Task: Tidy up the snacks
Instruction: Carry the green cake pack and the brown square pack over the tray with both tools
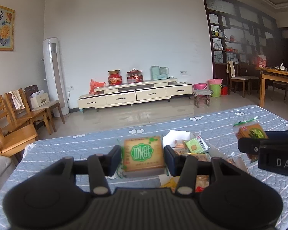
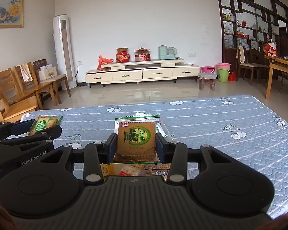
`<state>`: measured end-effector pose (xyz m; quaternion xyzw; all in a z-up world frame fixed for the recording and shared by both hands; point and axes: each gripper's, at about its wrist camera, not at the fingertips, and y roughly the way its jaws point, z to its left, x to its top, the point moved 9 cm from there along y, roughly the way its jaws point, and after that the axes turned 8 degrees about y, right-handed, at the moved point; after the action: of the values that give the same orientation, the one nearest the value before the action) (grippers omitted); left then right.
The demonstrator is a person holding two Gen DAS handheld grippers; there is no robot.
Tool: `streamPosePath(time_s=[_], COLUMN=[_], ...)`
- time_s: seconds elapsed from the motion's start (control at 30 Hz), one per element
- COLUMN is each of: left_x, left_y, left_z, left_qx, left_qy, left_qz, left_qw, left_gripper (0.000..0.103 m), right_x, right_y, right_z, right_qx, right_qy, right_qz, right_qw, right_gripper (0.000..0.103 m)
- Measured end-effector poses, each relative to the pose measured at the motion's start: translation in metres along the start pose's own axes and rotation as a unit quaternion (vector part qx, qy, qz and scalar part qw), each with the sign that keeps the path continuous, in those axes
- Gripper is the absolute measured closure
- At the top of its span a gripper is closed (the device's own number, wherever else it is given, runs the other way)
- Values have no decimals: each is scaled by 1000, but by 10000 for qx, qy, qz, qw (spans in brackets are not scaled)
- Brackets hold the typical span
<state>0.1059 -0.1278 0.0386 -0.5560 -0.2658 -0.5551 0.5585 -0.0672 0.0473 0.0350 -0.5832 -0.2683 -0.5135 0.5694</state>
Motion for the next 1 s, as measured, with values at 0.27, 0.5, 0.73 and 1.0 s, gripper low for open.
streamPosePath(time_s=[0.27,0.5,0.73,1.0], left_x=[3,4,4,1], left_y=[8,18,29,43], left_z=[-8,-15,-21,-28], left_qx=[-64,-119,-170,-252], left_qy=[18,18,29,28], left_qz=[19,72,146,254], left_qw=[10000,9999,9997,9994], left_gripper=[55,55,55,55], right_x=[1,0,0,0], right_y=[6,11,15,22], right_z=[2,4,8,5], right_qx=[-56,-126,-144,-142], right_qy=[20,27,16,-21], right_qz=[13,35,57,146], right_qw=[10000,9999,9999,9998], right_gripper=[51,51,51,51])
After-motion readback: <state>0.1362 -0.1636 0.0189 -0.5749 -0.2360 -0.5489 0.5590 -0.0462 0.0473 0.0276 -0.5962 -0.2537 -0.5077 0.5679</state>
